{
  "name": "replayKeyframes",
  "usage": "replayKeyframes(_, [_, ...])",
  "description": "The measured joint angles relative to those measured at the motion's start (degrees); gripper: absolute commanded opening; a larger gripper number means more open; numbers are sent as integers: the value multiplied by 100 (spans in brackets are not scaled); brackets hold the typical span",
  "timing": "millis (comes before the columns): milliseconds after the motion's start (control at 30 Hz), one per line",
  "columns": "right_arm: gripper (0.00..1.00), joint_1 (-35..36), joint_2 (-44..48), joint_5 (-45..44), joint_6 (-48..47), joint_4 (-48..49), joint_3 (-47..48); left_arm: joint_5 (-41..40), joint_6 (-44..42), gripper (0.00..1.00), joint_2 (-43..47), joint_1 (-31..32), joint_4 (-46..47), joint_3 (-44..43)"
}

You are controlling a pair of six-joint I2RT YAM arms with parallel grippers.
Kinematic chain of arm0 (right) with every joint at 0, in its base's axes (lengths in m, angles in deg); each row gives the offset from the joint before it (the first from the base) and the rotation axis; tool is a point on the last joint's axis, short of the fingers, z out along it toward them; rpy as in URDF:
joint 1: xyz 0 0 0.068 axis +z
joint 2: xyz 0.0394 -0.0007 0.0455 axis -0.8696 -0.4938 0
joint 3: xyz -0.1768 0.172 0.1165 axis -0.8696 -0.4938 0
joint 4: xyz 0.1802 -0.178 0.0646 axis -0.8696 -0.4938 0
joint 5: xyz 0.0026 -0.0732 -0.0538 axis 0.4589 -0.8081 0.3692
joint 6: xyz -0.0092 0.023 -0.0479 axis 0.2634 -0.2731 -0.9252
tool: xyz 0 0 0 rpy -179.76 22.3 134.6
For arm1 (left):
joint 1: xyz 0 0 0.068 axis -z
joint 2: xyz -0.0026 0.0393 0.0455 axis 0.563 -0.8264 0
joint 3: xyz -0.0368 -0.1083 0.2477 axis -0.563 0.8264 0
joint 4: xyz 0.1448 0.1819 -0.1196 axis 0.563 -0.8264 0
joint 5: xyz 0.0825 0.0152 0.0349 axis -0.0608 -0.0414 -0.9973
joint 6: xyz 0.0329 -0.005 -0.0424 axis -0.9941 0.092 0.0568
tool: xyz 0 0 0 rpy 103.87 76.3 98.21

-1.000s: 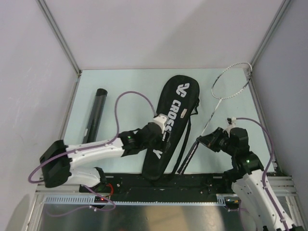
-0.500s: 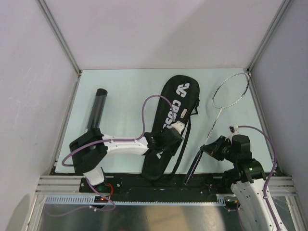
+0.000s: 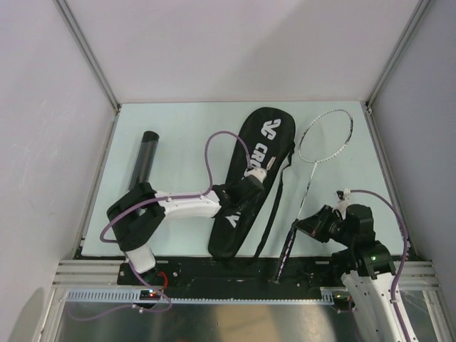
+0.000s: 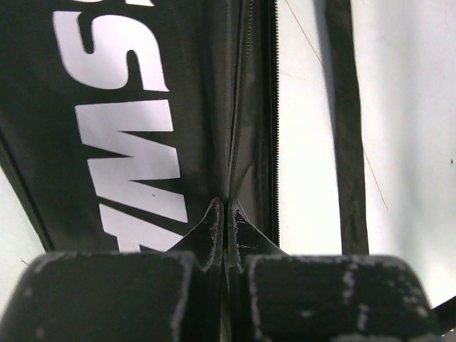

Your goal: Pack up the badminton gear

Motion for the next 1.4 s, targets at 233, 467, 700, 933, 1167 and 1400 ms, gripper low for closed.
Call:
replayKeyframes(233, [0, 0, 844, 387, 227, -511, 0, 339, 302, 0, 306, -662, -79, -227])
replayKeyframes(467, [0, 0, 1102, 752, 498, -881, -9, 658, 597, 0, 448, -999, -83, -592])
replayKeyframes(700, [0, 0, 1102, 1316, 809, -756, -22, 848, 745, 0, 455, -1010, -98, -815])
replayKeyframes(933, [0, 0, 1097, 1871, 1150, -374, -323, 997, 848, 0, 505, -1012, -94, -837])
replayKeyframes(1167, [0, 2, 1086, 2409, 1613, 118, -595, 1147, 962, 0, 507, -1012, -33, -837])
replayKeyframes(1400, [0, 90, 1080, 2811, 2238, 953, -890, 1357, 1062, 0, 507, -1010, 175, -828])
